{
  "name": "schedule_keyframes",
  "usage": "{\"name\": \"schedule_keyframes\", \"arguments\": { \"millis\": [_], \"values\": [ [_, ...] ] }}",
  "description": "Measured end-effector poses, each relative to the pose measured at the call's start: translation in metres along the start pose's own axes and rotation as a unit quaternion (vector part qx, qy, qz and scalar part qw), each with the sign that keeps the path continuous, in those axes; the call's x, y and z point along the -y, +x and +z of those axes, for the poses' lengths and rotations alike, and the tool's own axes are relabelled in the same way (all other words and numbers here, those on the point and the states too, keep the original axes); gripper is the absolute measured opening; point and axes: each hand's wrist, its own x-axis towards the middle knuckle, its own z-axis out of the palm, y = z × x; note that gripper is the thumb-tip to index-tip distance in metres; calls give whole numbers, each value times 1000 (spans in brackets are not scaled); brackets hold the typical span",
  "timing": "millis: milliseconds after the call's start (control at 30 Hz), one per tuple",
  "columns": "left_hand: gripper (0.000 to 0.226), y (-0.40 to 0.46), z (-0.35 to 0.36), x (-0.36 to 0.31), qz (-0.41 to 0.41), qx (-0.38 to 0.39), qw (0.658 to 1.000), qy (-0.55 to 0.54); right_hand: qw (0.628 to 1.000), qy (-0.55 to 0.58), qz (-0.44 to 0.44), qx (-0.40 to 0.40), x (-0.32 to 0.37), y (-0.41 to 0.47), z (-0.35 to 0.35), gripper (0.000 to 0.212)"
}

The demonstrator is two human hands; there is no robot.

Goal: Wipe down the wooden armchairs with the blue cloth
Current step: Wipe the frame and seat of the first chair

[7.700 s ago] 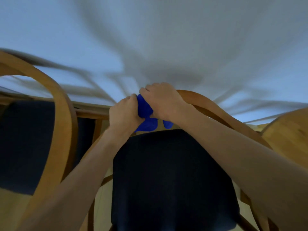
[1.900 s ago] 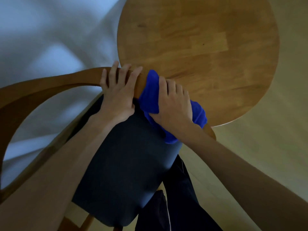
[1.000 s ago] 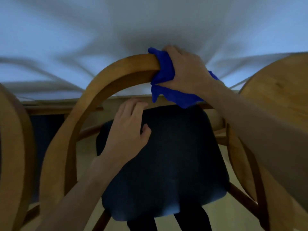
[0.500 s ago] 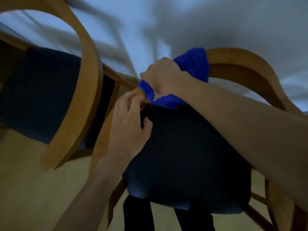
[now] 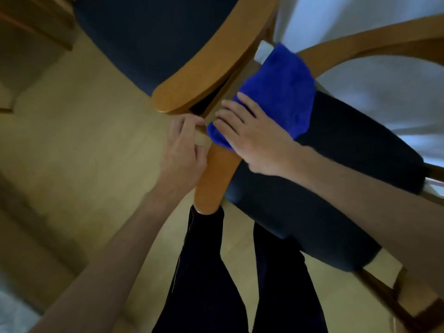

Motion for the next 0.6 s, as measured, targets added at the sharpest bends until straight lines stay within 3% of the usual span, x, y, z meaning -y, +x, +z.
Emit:
{"name": "schedule_keyframes", "arguments": {
  "millis": [67,167,233,300,367,433,500,533,600],
  "values": [
    [41,-17,-1,17,-23,1,1000,-18,999,20,-40,22,40,2,4,102],
    [37,-31,0,35,-96,-8,994,-57,991,62,-114,40,98,-6,16,66],
    [32,-35,0,43,-181,-6,977,-112,987,69,-134,59,120,-13,19,55],
    [22,-36,-1,47,-248,32,950,-188,984,100,-137,61,123,-15,17,65],
    [17,-35,-2,48,-277,108,920,-254,960,253,-117,31,114,-17,9,72],
    [22,-35,-2,47,-269,189,896,-300,911,406,-37,-56,100,-25,-2,52],
    [28,-36,1,46,-259,247,874,-330,888,394,137,-191,79,-32,-5,36],
    [37,-38,3,46,-256,272,865,-334,877,360,227,-223,69,-37,-5,39],
    [64,-41,6,46,-251,312,854,-333,861,331,334,-195,51,-44,-4,53]
  ]
}}
